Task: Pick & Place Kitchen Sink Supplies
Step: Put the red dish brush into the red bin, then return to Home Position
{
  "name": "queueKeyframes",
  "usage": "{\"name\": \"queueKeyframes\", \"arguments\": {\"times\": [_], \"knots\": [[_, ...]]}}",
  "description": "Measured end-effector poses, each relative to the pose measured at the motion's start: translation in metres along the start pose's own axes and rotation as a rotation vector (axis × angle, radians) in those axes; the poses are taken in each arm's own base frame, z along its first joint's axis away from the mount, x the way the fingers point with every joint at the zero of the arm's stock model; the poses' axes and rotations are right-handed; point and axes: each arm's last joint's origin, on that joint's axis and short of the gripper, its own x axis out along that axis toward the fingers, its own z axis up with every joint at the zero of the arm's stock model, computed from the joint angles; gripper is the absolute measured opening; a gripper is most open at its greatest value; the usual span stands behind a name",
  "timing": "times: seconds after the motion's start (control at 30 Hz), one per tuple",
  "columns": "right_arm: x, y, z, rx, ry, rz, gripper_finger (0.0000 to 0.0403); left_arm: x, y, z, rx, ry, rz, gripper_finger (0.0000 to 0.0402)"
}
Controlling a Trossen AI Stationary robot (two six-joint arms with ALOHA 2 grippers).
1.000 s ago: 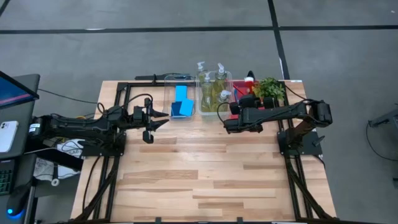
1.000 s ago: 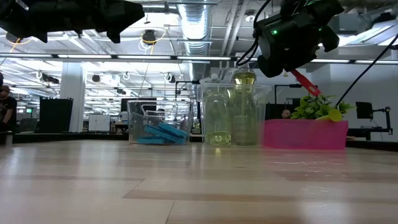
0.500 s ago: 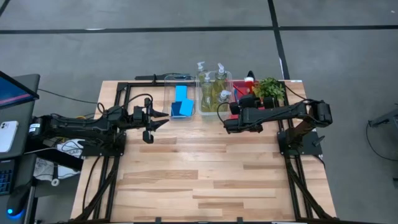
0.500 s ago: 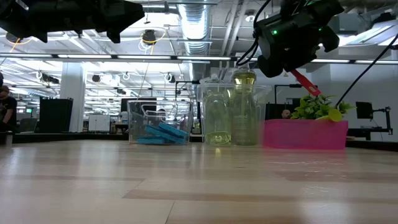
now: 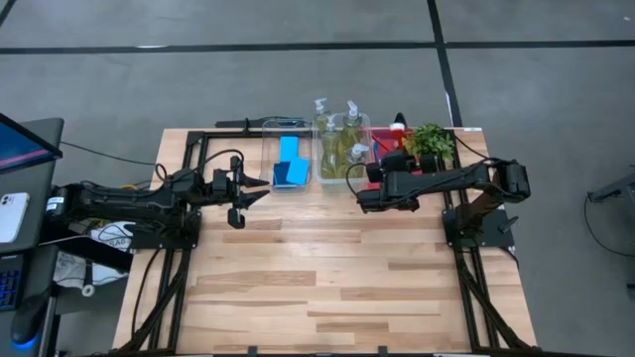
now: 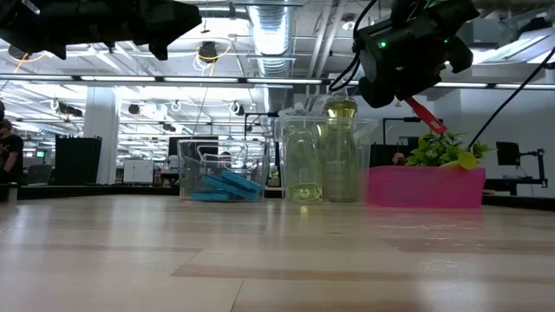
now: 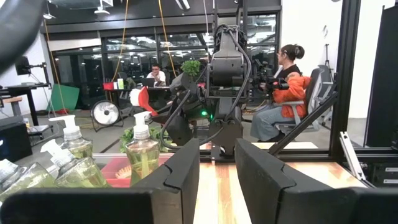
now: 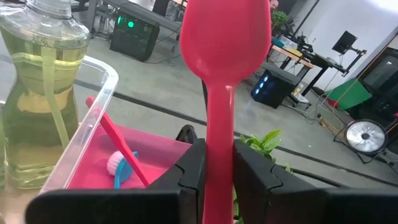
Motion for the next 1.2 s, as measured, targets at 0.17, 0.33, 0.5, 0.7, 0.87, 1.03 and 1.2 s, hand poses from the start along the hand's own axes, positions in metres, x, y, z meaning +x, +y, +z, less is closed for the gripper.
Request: {"name": "queueKeyframes", "arguments": {"times": [0.17,0.33,0.5,0.7,0.87,1.03,1.2], "knots": [[0.0,0.0002,-0.0004,0.002,0.013,0.002,0.0054,0.0,0.0,0.0,-0.002,0.0,0.0,0.0104],[-0.0001,0.0003,-0.0006,0.002,0.022,0.002,0.0074,0.0,0.0,0.0,-0.002,0.0,0.0,0.0104],[-0.0001,0.0002,-0.0006,0.002,0.022,0.002,0.0102,0.0,-0.0001,0.0,-0.003,0.0,0.0,0.0104],[0.0,0.0005,-0.0005,0.007,0.022,0.003,0.0114,0.0,-0.0001,0.0,-0.003,0.0,0.0,0.0104],[-0.0001,0.0007,-0.0005,0.009,0.021,0.004,0.0116,0.0,-0.0001,0.0,-0.003,0.0,-0.001,0.0104],[0.0,0.0007,-0.0005,0.01,0.021,0.004,0.0117,0.0,-0.0001,0.0,-0.003,0.0,-0.001,0.0104],[0.0,0.0007,-0.0004,0.009,0.018,0.004,0.0117,0.0,-0.0001,0.0,-0.003,0.0,0.0,0.0104]]}}
